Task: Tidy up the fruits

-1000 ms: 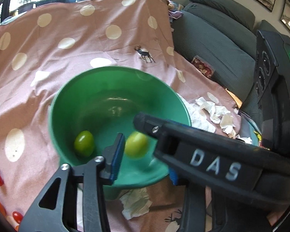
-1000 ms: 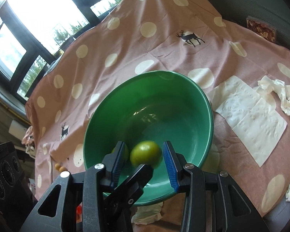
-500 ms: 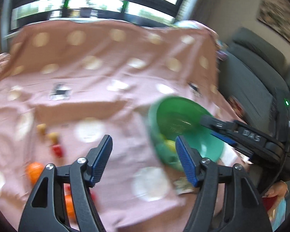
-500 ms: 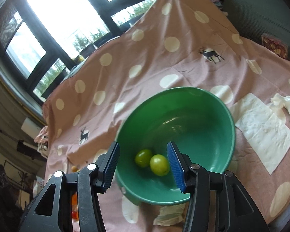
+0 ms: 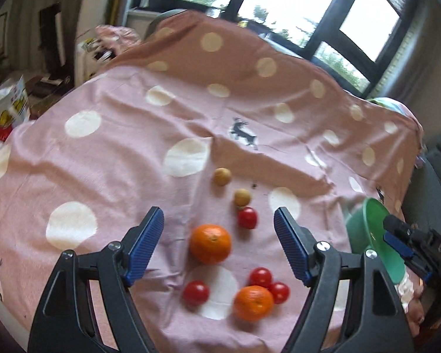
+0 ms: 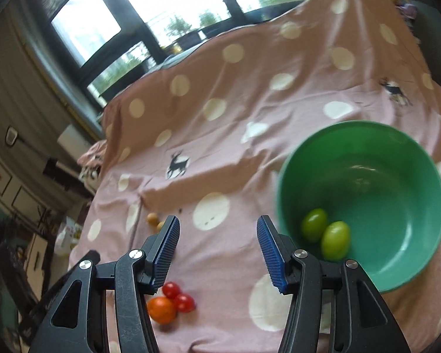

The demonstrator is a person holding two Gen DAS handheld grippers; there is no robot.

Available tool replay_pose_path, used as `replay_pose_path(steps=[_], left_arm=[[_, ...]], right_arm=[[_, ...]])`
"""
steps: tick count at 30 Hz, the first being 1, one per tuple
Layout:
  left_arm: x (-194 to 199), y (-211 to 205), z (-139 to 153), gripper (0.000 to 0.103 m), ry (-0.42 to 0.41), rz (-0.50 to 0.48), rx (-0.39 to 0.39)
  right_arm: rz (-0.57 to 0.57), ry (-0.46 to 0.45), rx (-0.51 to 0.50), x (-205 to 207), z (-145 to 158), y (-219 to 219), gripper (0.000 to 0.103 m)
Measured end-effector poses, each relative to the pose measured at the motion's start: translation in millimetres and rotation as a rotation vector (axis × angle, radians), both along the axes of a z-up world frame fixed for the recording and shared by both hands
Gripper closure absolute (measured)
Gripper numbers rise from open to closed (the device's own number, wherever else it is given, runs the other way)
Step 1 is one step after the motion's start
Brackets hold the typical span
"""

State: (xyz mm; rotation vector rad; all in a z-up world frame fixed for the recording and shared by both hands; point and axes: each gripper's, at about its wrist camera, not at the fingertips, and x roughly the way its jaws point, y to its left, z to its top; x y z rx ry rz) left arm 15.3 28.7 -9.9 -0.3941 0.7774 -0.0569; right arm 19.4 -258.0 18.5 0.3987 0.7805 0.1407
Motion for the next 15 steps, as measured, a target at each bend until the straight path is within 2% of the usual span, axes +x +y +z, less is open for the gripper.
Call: replay_pose_path(steps=[4,8,15], left_arm=[[4.1,12.6,-8.4,0.025,0.029,0.056,0.027],[4.9,22.5,-11.6,0.025,0.046,0.093,0.025],[5.3,29.6,-17.6,0.025,0.073,0.136,0.051]], right_arm=[[0.033,0.023,-0.073,9.9,-14.0,31.9,0.048],[0.08,0.073,-0.188,22.9,-38.5,61.9,0.048],[0.042,0.262,-0.351,53.2,-97.0,74.9,0.048]])
